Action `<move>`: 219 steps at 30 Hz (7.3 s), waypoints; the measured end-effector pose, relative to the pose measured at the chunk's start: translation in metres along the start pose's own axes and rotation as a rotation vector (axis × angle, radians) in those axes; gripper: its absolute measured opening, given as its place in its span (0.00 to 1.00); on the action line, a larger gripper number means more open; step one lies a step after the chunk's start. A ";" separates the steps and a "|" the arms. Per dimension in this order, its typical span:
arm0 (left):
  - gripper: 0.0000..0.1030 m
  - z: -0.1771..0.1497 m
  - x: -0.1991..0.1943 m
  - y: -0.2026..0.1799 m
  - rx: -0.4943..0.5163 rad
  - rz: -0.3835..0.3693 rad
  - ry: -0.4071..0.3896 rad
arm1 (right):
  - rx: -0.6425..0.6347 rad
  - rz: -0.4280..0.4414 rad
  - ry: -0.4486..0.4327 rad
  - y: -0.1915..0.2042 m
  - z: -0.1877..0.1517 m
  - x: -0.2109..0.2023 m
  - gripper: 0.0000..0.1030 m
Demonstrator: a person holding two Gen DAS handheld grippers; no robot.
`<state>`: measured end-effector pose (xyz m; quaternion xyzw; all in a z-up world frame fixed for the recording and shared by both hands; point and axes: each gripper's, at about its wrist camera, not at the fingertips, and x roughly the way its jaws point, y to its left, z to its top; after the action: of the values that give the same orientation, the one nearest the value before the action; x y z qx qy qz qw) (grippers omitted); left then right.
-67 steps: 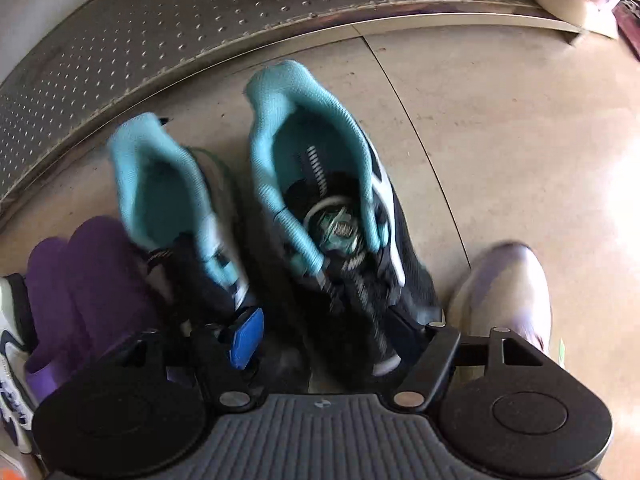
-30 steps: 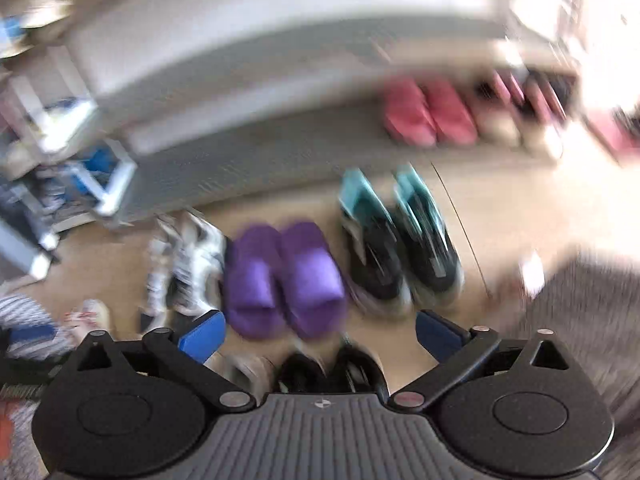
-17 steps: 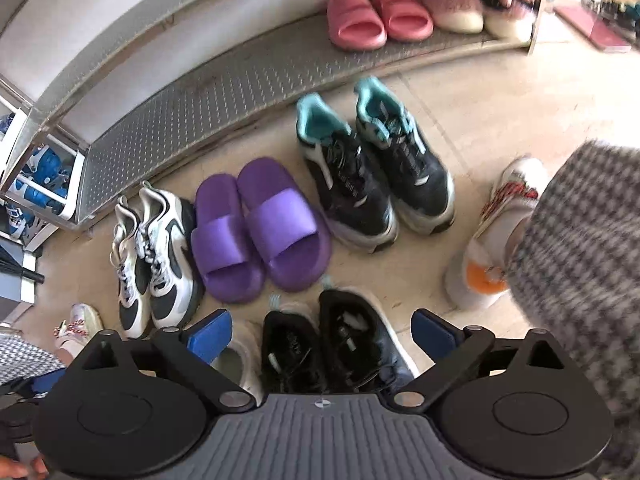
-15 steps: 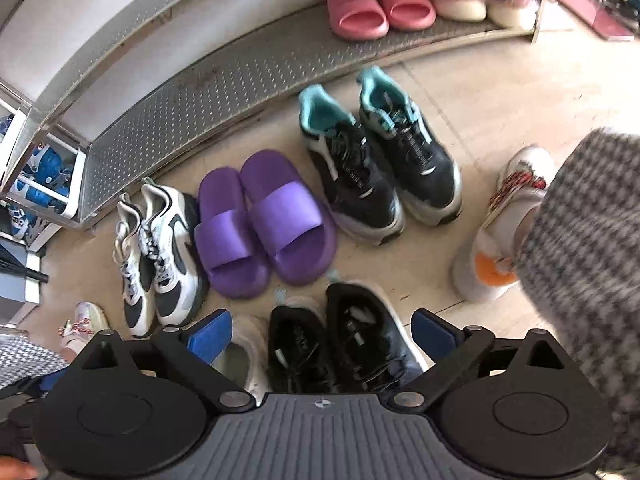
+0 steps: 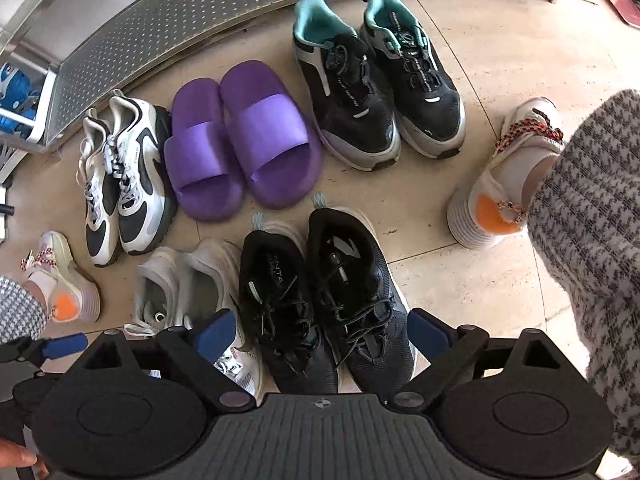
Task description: Organize scattered shoes
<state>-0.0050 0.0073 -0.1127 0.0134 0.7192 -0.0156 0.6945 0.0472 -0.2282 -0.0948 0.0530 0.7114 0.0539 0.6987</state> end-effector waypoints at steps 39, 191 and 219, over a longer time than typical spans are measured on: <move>0.92 0.011 -0.023 0.013 0.005 0.008 -0.220 | -0.117 0.025 0.132 0.029 0.042 0.105 0.33; 0.91 0.191 -0.086 -0.032 0.341 -0.062 -0.582 | -0.022 0.013 -0.972 -0.122 0.396 -0.176 0.99; 0.91 0.183 -0.076 -0.054 0.441 -0.021 -0.586 | -0.057 0.142 -0.995 -0.100 0.311 -0.202 0.83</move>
<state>0.1781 -0.0536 -0.0430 0.1503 0.4694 -0.1807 0.8512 0.3622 -0.3569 0.0841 0.1012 0.2849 0.0889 0.9491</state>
